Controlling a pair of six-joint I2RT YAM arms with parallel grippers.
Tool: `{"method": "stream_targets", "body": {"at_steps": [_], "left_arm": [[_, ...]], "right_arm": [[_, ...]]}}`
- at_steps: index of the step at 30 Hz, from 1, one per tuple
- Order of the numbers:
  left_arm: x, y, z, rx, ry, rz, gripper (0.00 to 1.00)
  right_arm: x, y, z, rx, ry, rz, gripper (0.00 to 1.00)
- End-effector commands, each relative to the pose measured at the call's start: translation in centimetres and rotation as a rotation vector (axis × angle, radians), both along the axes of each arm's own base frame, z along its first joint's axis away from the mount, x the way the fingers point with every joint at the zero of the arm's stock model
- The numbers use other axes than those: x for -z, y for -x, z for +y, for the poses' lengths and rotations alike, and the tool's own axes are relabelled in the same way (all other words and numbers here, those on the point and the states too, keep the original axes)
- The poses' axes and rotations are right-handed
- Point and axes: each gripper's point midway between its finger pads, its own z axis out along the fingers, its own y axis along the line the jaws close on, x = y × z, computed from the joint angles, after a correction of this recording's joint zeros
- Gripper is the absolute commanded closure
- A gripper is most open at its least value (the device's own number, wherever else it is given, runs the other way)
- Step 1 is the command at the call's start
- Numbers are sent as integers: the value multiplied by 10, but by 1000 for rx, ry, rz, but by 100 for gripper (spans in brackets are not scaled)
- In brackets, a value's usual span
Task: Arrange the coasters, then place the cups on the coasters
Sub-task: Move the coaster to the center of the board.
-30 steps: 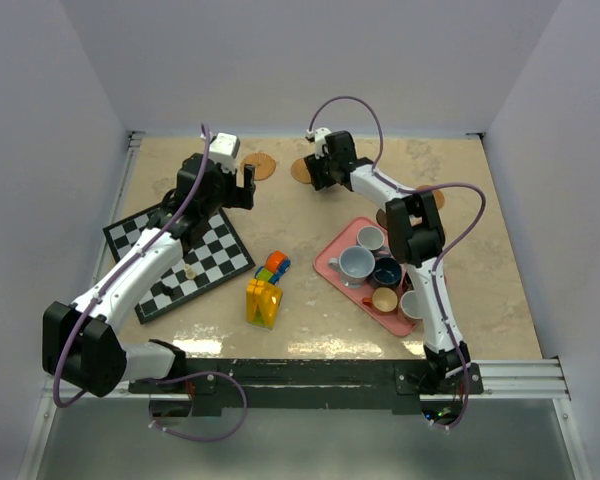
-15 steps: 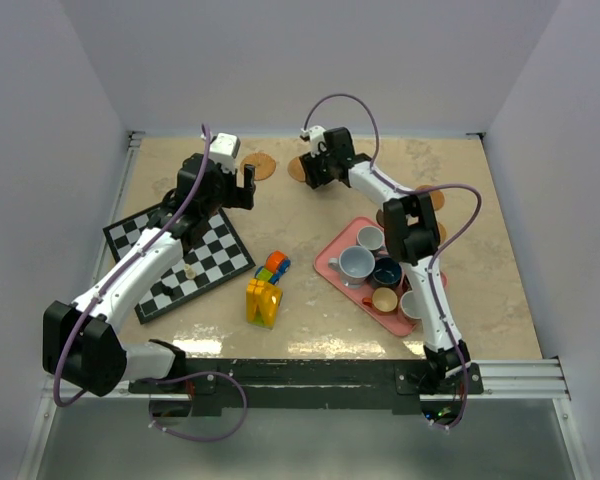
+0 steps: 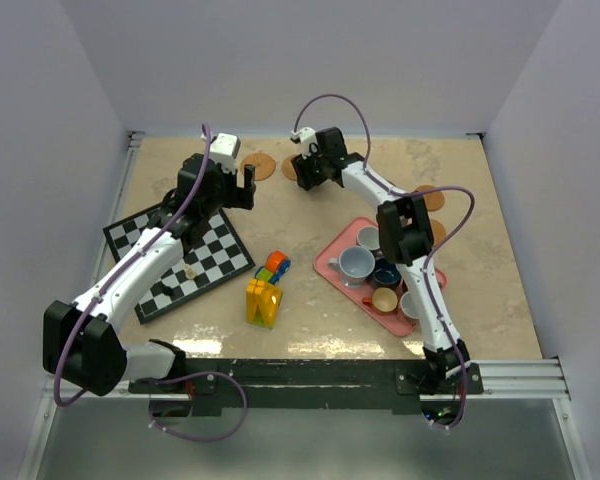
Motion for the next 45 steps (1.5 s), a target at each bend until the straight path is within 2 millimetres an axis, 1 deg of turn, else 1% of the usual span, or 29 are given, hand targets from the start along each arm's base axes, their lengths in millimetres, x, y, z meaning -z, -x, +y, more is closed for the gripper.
{"method": "stream_targets", "body": {"at_steps": [1, 5, 7, 9, 12, 15, 18, 20, 22, 23, 26, 27, 28, 29, 31, 32, 34, 37, 39, 43, 45], "left_arm": [[-8, -3, -6, 12, 24, -29, 9], [-9, -3, -5, 9, 26, -31, 9], [-8, -3, -5, 10, 23, -30, 9], [-8, -4, -4, 6, 21, -31, 9], [-9, -3, -4, 4, 20, -31, 8], [-9, -3, -5, 7, 21, -31, 8], [-9, -3, -4, 6, 20, -31, 7], [-10, -3, -3, 1, 21, -34, 7], [-11, -3, -2, -4, 19, -36, 6], [-12, -3, -2, -4, 18, -38, 6], [-11, -3, -3, -3, 21, -37, 6], [-10, -3, -4, 0, 23, -33, 6], [-11, -3, -4, 3, 26, -35, 6], [-11, -2, -5, 5, 29, -36, 6], [-11, -2, -5, 7, 33, -35, 6], [-12, -2, -5, 6, 36, -37, 6], [-15, -1, -6, 9, 41, -47, 6], [-15, -1, -6, 9, 43, -48, 6], [-15, -1, -7, 13, 48, -46, 6], [-13, 0, -9, 20, 52, -43, 6], [-12, 0, -9, 20, 51, -40, 6]], "right_arm": [[8, 10, 13, -43, 4, 30, 46], [6, 7, 9, -6, 11, 24, 47], [6, 10, 8, 8, 8, 31, 47], [-1, 11, 3, 28, 4, 18, 44], [-18, 17, 0, 37, -21, -18, 37], [-54, 19, 2, 32, -68, -74, 25], [-96, 18, 2, 42, -102, -137, 17], [-125, 18, -1, 60, -130, -183, 14], [-149, 18, -11, 116, -148, -228, 13], [-158, 19, -16, 142, -154, -244, 13], [-167, 22, -44, 257, -174, -246, 13], [-164, 24, -55, 291, -190, -229, 13], [-168, 25, -69, 324, -204, -226, 13], [-159, 27, -84, 358, -200, -206, 13], [-149, 31, -115, 425, -192, -183, 12], [-141, 33, -136, 467, -182, -167, 11], [-126, 39, -166, 533, -161, -142, 11], [-105, 49, -195, 589, -136, -101, 11], [-94, 51, -215, 651, -123, -88, 12], [-70, 53, -246, 716, -134, -41, 19], [-59, 53, -251, 716, -158, -5, 25]]}}
